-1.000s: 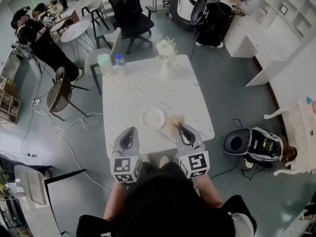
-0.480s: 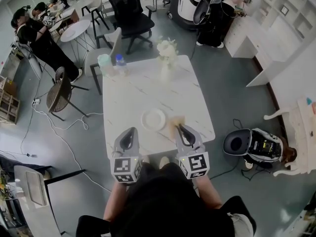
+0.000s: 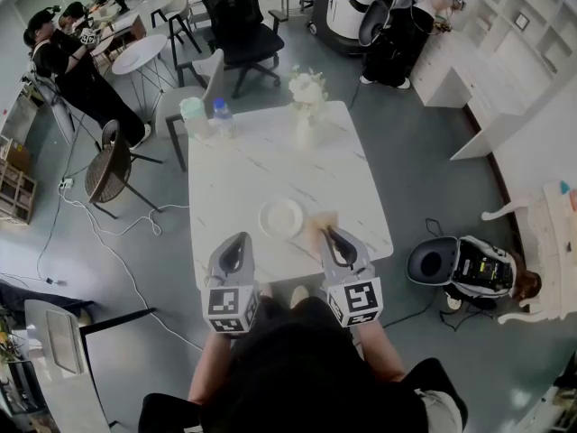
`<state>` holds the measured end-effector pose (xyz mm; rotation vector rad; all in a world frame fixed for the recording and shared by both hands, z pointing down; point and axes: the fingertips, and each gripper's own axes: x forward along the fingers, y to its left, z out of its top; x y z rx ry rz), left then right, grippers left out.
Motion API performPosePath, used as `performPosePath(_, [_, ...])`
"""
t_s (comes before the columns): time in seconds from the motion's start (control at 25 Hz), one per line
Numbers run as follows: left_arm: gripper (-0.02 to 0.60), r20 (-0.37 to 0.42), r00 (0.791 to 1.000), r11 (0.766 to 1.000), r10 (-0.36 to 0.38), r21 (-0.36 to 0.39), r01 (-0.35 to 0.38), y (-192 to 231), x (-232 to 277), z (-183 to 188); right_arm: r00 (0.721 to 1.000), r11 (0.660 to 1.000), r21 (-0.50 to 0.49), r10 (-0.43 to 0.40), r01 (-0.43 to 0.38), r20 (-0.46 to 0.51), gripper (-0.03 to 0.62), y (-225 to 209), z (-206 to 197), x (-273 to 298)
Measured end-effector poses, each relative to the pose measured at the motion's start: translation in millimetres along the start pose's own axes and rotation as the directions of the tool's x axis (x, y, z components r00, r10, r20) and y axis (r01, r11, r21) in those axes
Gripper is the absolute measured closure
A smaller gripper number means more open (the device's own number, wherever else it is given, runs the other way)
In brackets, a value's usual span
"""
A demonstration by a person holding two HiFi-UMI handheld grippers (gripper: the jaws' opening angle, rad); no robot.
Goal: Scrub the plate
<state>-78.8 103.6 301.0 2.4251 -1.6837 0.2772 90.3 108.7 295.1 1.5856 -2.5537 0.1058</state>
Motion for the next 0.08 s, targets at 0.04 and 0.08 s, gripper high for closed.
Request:
performPosePath(0.04, [0.574,0.0,1.0,1.0,-0.001,0.0,0.001,-0.2,-0.8,0.0,1.0,1.0,0.001,0.0,0.0,0.0,0.554,0.7,0.4,-0.7])
performPosePath(0.08, [0.574,0.0,1.0,1.0,-0.001,0.0,0.001,-0.3,-1.6,0.0,1.0,1.0,0.002,0.0,0.0,0.0,0.554,1.3,0.8,-1.5])
